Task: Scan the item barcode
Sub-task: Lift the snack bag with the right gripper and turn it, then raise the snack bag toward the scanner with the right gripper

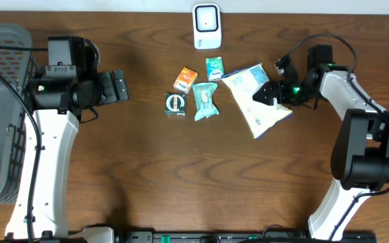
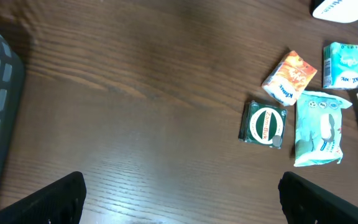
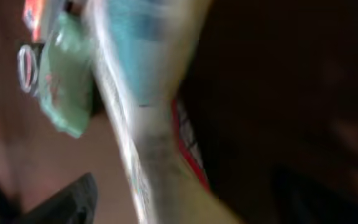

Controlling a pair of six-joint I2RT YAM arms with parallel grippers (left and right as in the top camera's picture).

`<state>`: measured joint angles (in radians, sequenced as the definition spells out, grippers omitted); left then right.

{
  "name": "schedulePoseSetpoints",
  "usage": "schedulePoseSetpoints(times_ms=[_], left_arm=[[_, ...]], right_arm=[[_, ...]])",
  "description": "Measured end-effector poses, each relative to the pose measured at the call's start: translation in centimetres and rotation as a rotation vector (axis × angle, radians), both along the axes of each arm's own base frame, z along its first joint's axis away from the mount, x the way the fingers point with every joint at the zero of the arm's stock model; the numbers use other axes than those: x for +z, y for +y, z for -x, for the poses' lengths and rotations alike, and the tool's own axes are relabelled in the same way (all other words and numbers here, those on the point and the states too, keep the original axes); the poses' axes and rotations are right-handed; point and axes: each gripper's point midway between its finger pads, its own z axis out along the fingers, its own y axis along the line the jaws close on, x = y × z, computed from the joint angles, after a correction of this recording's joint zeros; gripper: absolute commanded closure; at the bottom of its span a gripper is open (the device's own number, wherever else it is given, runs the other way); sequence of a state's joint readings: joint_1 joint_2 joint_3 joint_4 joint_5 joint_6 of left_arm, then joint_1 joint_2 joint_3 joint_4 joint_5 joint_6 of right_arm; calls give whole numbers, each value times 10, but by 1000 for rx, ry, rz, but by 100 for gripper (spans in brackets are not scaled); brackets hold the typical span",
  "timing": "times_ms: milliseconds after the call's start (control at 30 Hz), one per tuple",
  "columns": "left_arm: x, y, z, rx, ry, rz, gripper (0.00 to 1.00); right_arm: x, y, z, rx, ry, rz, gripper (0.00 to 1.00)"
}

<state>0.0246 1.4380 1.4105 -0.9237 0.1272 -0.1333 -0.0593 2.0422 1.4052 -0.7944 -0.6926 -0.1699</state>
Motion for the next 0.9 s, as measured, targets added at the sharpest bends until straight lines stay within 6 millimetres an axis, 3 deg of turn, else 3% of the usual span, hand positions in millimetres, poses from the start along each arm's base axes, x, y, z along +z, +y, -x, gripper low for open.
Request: schedulePoseSetpoints(times_ms=[133,167,233,300,633,767,900], left_arm=[[0,0,0,0,0,0,2],[0,0,0,0,0,0,2],[0,0,0,0,0,0,2],[0,0,0,0,0,0,2],[0,0,0,0,0,0,2],[0,0,0,0,0,0,2],[0,0,0,0,0,0,2]], right_arm=[[21,6,25,7,78,-33,20],[31,6,29,8,72,-34,14],[61,4,24,1,-25,-12,7],[70,-4,11,-27,-99,47,5],[51,-33,-39,-105,-245,214,1],[40,-31,-41,-103,-231,202,1],[23,-17,-37,-68,-181,125,1]])
